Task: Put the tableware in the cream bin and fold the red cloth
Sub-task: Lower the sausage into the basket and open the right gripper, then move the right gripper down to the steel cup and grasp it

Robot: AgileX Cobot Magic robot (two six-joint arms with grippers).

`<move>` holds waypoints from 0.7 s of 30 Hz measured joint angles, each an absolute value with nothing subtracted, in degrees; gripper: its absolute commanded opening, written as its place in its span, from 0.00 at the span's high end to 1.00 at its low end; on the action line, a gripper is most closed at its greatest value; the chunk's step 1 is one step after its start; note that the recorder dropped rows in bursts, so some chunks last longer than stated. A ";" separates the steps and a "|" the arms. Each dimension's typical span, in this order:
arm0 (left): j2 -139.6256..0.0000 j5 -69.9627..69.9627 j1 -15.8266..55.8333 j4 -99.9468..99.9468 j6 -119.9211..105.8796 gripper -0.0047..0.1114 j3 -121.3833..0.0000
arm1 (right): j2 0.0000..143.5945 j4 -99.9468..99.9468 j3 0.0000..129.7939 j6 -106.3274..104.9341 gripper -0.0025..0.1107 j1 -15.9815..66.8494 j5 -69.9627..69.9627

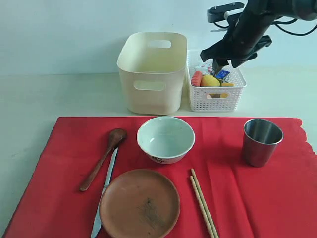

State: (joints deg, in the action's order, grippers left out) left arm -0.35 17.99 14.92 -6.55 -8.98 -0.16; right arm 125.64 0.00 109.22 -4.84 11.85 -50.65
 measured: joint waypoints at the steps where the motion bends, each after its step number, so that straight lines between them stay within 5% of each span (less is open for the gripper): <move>1: -0.35 17.99 14.92 -6.55 -8.98 0.96 -0.16 | 124.88 0.00 109.22 -4.84 0.50 11.85 -52.00; 9: -0.35 17.99 14.92 -6.55 -8.98 0.96 -0.16 | 116.95 0.00 105.07 -4.82 0.50 11.85 -57.96; 21: -0.35 17.99 14.92 -6.55 -8.98 0.96 -0.16 | 96.22 4.33 74.39 -4.82 0.50 11.85 -53.54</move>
